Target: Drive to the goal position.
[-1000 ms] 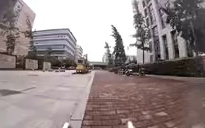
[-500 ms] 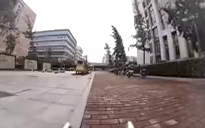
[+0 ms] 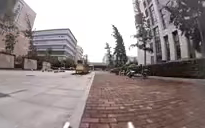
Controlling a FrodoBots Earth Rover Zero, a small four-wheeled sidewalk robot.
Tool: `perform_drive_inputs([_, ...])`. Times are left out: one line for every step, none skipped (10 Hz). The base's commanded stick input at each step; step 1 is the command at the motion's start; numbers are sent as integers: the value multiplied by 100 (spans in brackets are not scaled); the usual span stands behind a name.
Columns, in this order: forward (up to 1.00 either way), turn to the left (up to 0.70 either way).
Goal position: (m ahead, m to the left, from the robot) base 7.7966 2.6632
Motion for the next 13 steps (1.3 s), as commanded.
perform_drive_inputs([45, 0])
perform_drive_inputs([45, 0])
perform_drive_inputs([45, -10])
perform_drive_inputs([45, -27])
perform_drive_inputs([45, -27])
perform_drive_inputs([45, -27])
perform_drive_inputs([45, -27])
perform_drive_inputs([45, -27])
perform_drive_inputs([45, -27])
perform_drive_inputs([45, -27])
perform_drive_inputs([45, -27])
perform_drive_inputs([45, -27])
perform_drive_inputs([45, -27])
